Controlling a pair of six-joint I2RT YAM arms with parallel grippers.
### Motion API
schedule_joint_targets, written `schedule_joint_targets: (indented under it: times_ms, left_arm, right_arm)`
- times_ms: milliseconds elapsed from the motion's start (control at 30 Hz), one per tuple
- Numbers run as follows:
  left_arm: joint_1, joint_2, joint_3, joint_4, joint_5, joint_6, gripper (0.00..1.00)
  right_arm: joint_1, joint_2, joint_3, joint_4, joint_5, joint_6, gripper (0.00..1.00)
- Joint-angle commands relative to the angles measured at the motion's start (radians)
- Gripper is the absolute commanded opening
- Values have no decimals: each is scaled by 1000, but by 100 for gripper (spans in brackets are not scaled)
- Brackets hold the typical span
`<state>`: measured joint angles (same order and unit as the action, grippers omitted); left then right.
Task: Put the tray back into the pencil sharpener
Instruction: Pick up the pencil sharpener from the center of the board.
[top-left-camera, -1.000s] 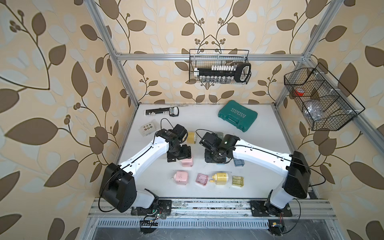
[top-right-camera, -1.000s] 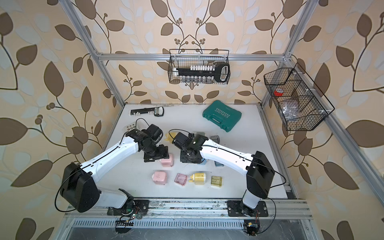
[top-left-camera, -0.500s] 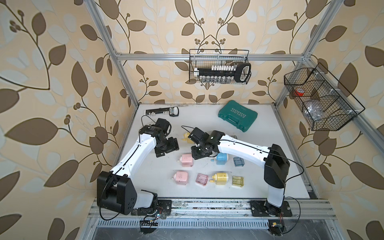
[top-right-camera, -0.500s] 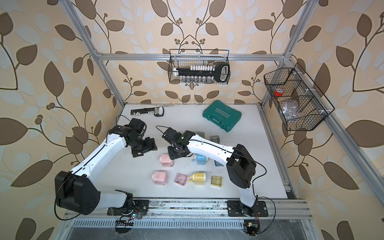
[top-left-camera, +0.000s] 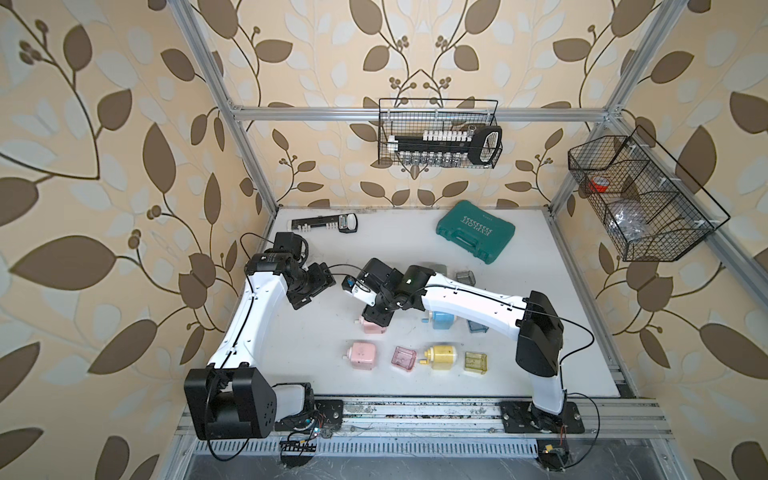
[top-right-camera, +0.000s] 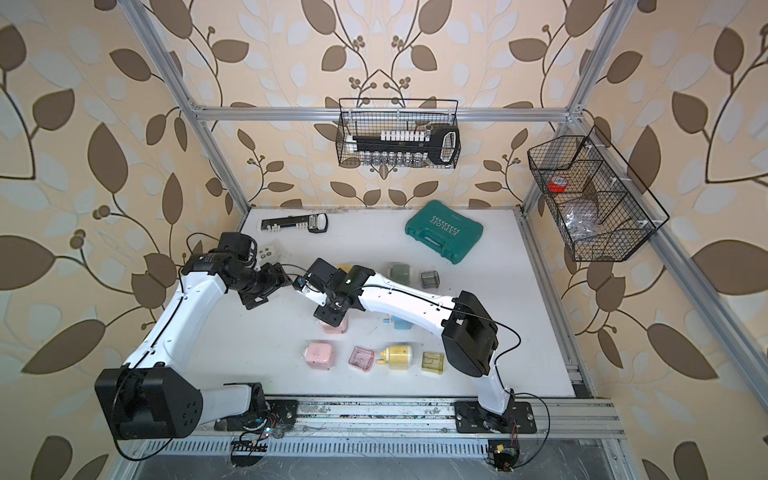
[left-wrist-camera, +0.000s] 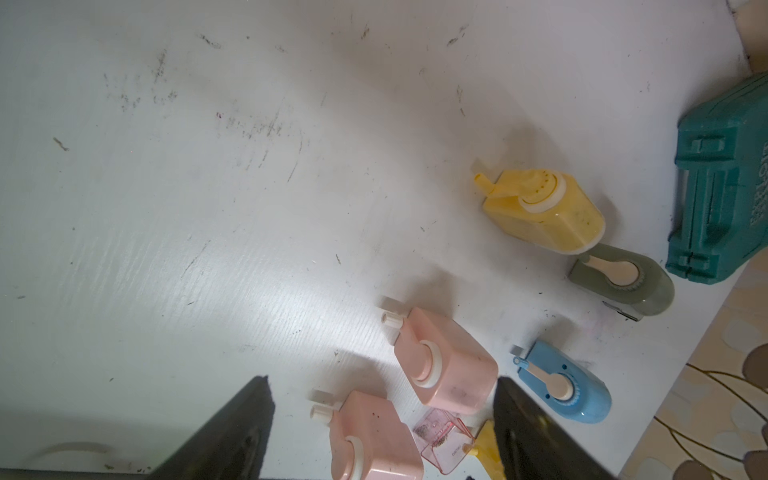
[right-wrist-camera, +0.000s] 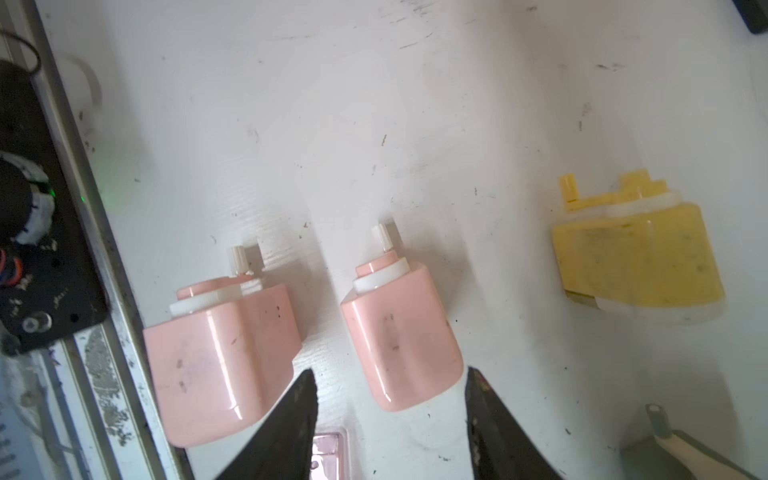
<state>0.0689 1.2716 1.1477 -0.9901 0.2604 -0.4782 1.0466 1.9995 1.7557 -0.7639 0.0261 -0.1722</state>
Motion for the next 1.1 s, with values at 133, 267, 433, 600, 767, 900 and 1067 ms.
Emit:
schedule_joint_targets:
  times_ms: [133,267,433,600,767,900,1067]
  left_arm:
    - [38,-39,-28,10,64,20,84]
    - [50,-48,-36,5,76,33,84]
    - [59,-51,-46,3,87,41,84]
    - [63,-50,-52,6,93,41,85]
    - [64,-49,-53,8,97,40,85]
    - [64,-48,-58,10,98,40,85]
    - [64,-49,-61,13,100,39,85]
  right_arm:
    - [4,90,65,-40,19,-224,58]
    - [-6,134,106,-79,22,-243,60]
    - [-25,156,133,-107,0,-256,63]
    - [-29,186,160,-154,-15,-267,67]
    - [-27,203,167,-179,-47,-266,68]
    - [-27,215,171,-188,-49,-272,69]
    - [-33,244,198,-196,-41,-278,65]
